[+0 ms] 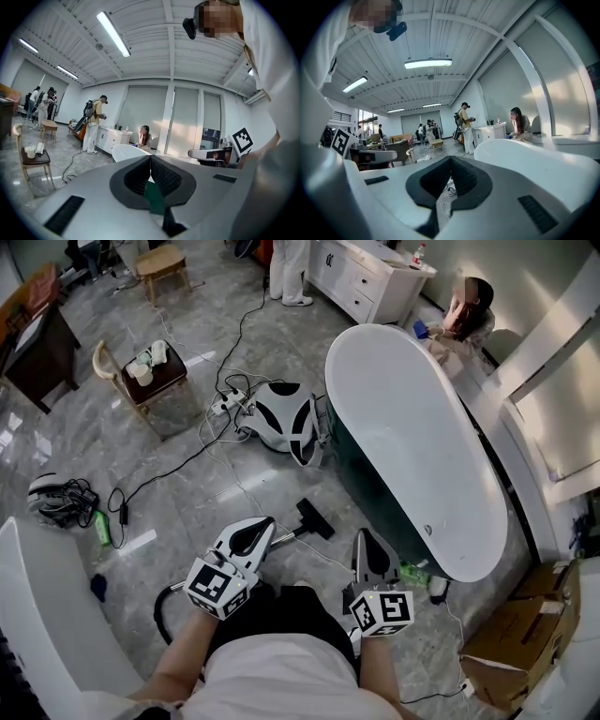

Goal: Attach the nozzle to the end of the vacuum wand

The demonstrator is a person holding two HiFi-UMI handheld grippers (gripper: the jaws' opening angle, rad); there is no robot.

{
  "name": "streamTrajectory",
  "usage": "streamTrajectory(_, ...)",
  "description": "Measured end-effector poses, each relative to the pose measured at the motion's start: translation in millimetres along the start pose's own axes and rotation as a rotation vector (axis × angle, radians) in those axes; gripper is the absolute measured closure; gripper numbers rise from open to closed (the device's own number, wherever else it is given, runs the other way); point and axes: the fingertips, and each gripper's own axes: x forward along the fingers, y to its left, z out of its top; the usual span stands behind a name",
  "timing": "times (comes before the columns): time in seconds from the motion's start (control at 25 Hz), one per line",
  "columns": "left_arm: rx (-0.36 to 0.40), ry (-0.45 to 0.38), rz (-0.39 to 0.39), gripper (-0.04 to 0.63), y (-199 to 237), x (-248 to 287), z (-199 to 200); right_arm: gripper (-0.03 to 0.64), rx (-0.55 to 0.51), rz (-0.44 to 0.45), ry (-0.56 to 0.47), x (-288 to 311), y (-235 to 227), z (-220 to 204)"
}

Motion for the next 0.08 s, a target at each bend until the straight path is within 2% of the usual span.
streamTrajectory(0.08, -0.007, 0.006, 0.007, 0.586, -2.0, -3.0, -4.2, 0.601, 0.006, 0.005, 0.006, -3.9, 1.6, -2.6)
